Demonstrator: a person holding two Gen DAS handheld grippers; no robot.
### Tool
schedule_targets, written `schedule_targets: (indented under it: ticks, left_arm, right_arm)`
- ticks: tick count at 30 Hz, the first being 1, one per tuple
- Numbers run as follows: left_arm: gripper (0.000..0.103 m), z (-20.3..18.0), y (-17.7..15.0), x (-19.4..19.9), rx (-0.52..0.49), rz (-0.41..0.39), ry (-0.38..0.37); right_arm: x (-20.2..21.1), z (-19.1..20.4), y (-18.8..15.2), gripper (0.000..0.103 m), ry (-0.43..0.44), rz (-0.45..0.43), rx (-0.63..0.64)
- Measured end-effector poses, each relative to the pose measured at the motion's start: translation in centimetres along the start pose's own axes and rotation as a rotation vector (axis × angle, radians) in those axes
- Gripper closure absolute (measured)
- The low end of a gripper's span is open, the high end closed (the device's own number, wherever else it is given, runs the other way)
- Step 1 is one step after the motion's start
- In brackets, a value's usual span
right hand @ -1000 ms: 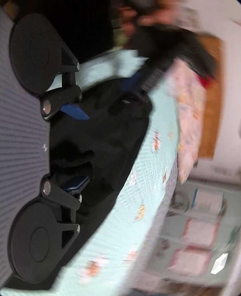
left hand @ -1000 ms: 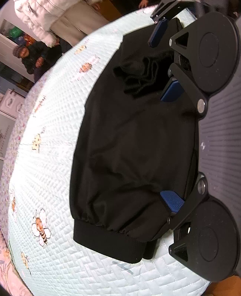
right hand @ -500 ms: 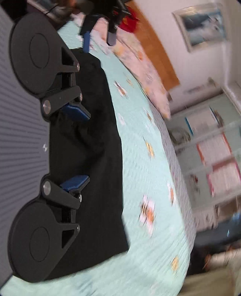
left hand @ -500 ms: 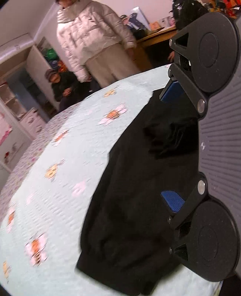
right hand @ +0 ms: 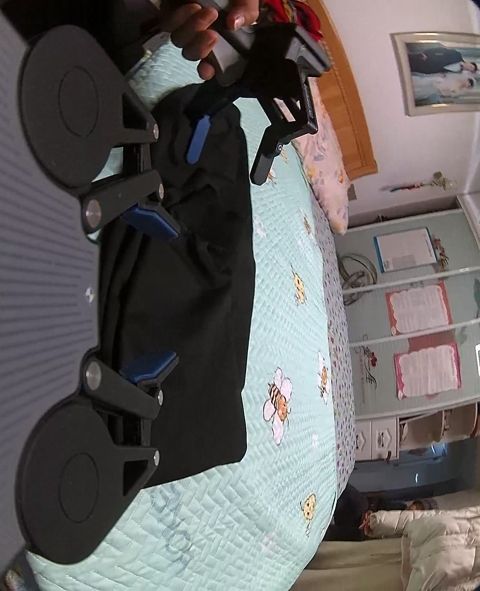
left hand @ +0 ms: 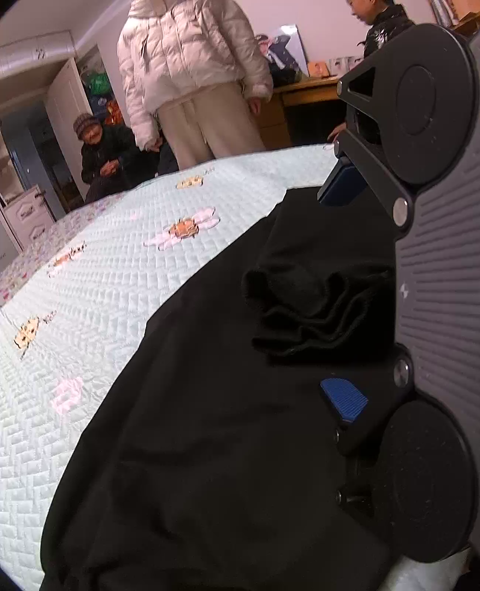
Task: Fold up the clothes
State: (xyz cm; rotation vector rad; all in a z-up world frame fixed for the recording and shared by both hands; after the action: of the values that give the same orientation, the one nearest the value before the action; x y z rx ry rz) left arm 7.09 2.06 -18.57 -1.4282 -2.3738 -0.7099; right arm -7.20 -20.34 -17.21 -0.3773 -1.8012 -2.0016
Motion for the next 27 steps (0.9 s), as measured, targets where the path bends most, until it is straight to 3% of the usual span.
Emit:
schedule_targets:
  ticks: [8,10,12,13,20,25,27]
  left_arm:
    - [0.008,-0.2,0.5,-4.0,-0.006,0.036,0.056]
    - [0.026,-0.2,0.5,-4.8,-0.015,0.055,0.061]
    - [0.063,-0.1,0.5,-5.4,-0.017,0.078,0.066]
    - [0.068,0.0,0.5,-5.6,-0.009,0.080,0.064]
    - [0.084,-1.2,0.7,-5.2,-0.038,0.074,0.031]
    - [0.086,-3.3,1.1,-4.9,-0.018,0.067,-0.035]
    - [0.086,-4.4,1.4,-4.9,-0.011,0.063,-0.064]
  right_arm:
    - [1.0,0.1,-0.4,0.033,-0.007,-0.017,0.000]
    - [1.1,0.0,-0.5,0.032,-0.015,-0.018,0.009]
    - [1.1,-0.1,-0.6,0.032,-0.019,-0.016,0.009]
    - [1.2,-0.2,-0.7,0.032,-0.023,-0.016,0.007]
    - [1.8,-0.5,-1.0,0.029,-0.050,-0.030,0.041]
    - [3.0,2.3,-1.4,0.029,-0.007,-0.079,0.252]
    - [3.2,3.5,-1.6,0.029,0.050,-0.069,0.300]
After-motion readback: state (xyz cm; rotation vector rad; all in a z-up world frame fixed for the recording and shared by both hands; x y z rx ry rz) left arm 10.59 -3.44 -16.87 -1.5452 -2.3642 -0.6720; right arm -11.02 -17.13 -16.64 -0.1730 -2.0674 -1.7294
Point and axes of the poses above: each gripper's, at about its wrist camera, not at the fingertips, and x roughly against the way its jaws point, z to its left, y to its top, the point moved 4 cm from there along -x, roughly the way its jaws point, and after that the axes turned 10 degrees about -y, right-handed, at the moved point
